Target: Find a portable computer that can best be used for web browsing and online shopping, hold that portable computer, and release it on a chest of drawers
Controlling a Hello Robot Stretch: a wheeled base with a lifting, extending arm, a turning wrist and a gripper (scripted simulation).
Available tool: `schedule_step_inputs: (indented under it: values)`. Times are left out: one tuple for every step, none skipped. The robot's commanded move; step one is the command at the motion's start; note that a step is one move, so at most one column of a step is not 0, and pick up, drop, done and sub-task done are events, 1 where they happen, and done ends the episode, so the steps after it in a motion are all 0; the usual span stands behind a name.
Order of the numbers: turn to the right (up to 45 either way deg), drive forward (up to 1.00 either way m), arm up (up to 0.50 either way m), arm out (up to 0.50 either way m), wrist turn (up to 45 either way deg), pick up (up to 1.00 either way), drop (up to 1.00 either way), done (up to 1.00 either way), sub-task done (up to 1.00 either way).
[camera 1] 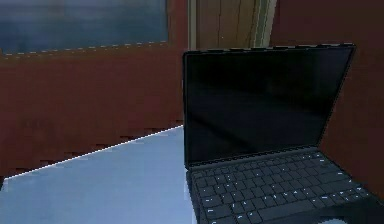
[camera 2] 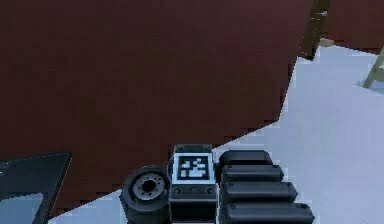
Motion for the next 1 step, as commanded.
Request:
schedule_step_inputs:
  values:
    - [-45.0, 0.0, 0.0, 0.0, 0.0, 0.0, 0.0, 0.0, 0.0]
